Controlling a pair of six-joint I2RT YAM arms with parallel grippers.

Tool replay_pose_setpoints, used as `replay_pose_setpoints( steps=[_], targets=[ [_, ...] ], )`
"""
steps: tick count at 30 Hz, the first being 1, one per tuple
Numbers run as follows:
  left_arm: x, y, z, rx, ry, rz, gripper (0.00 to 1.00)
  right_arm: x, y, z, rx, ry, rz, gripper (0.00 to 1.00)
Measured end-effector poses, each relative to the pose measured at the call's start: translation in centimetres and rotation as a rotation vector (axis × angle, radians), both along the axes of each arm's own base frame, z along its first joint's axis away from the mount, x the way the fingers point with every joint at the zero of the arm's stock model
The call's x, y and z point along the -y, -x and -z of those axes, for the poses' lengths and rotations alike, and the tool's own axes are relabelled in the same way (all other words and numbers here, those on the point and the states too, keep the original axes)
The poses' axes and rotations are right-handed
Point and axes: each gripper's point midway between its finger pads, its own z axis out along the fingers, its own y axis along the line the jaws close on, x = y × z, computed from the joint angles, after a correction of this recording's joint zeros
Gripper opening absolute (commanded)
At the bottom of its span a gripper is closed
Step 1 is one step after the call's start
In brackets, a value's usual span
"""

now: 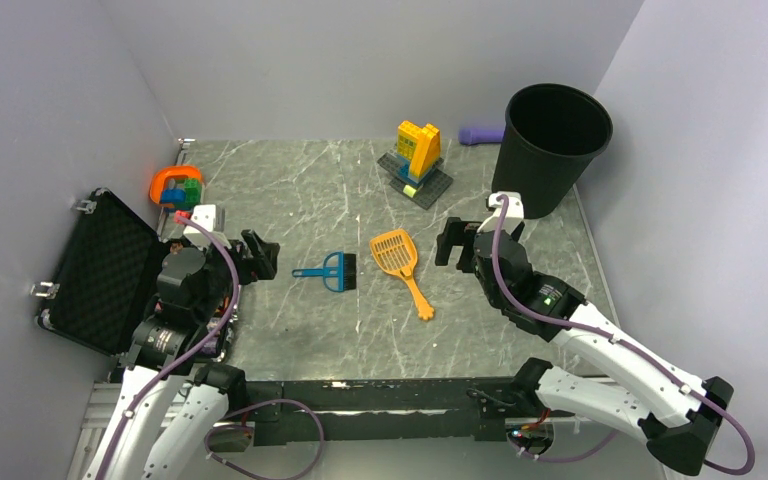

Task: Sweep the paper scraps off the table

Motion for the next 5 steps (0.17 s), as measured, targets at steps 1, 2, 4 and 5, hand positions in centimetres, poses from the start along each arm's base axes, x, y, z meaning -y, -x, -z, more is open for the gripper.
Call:
replay_pose_setpoints(
  steps=[1,2,4,5],
  targets=[
    [0.01,0.01,0.01,0.0,0.0,0.0,0.99,0.01,0.0,0.0,0.0,0.0,0.0,1.0],
    [0.0,0.0,0.03,-0.001,0.0,0.0,0.99,0.01,0.0,0.0,0.0,0.0,0.0,1.0],
    [0.0,-0.02,0.1,-0.004,-0.001,0.0,0.99,0.02,0.0,0.0,0.0,0.001,0.0,1.0],
    [0.01,-0.06,0.22,-0.009,-0.003,0.0,0.99,0.02,0.0,0.0,0.0,0.001,0.0,1.0]
  ],
)
